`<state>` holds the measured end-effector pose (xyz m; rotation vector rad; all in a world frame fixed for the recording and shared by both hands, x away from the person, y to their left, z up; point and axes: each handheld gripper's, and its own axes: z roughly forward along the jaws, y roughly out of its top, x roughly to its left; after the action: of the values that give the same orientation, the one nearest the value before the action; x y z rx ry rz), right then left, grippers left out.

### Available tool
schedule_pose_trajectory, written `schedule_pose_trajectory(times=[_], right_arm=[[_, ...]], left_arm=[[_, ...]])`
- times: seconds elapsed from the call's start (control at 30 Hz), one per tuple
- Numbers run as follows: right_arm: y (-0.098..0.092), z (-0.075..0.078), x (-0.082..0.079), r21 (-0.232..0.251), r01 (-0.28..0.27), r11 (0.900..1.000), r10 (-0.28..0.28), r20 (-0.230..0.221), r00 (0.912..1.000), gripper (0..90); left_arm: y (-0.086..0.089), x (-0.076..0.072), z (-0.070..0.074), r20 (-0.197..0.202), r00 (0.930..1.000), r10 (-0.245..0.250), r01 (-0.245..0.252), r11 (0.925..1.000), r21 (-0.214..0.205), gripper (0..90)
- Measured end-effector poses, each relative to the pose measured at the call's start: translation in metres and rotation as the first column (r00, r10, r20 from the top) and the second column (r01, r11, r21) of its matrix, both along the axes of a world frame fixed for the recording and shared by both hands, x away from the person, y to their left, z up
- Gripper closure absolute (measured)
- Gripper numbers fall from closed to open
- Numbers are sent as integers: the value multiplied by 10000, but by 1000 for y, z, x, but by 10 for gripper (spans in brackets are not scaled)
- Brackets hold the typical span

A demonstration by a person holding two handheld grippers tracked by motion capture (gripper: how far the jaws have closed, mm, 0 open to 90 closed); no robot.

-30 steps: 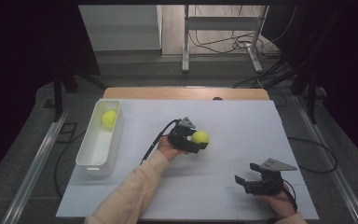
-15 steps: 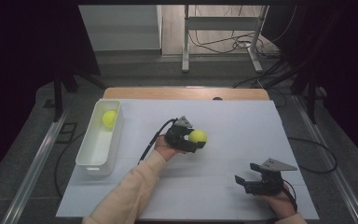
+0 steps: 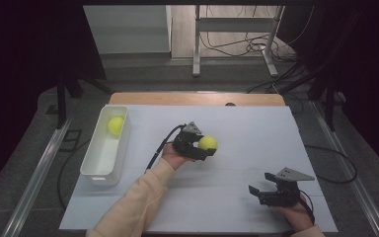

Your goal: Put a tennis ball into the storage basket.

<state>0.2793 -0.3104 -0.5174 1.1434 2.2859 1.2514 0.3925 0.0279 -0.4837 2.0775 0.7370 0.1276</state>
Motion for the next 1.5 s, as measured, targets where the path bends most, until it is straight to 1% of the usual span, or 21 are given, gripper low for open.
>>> schedule_pose_trajectory(times=[0.9,1.2,1.33,1.5], right_arm=[[0,0,0,1,-15,10000,15,9,10000,145],[0,0,0,0,-8,10000,8,-1,10000,145],[0,0,0,-4,5,10000,-5,0,10000,145],[0,0,0,-6,1,10000,-1,2,10000,146]], left_arm=[[11,1,4,75,9996,269,-268,9996,-98,260],[19,2,8,161,9986,505,-501,9985,-240,259],[18,2,7,253,9982,538,-536,9985,-103,260],[17,2,7,253,9983,519,-516,9986,-132,260]])
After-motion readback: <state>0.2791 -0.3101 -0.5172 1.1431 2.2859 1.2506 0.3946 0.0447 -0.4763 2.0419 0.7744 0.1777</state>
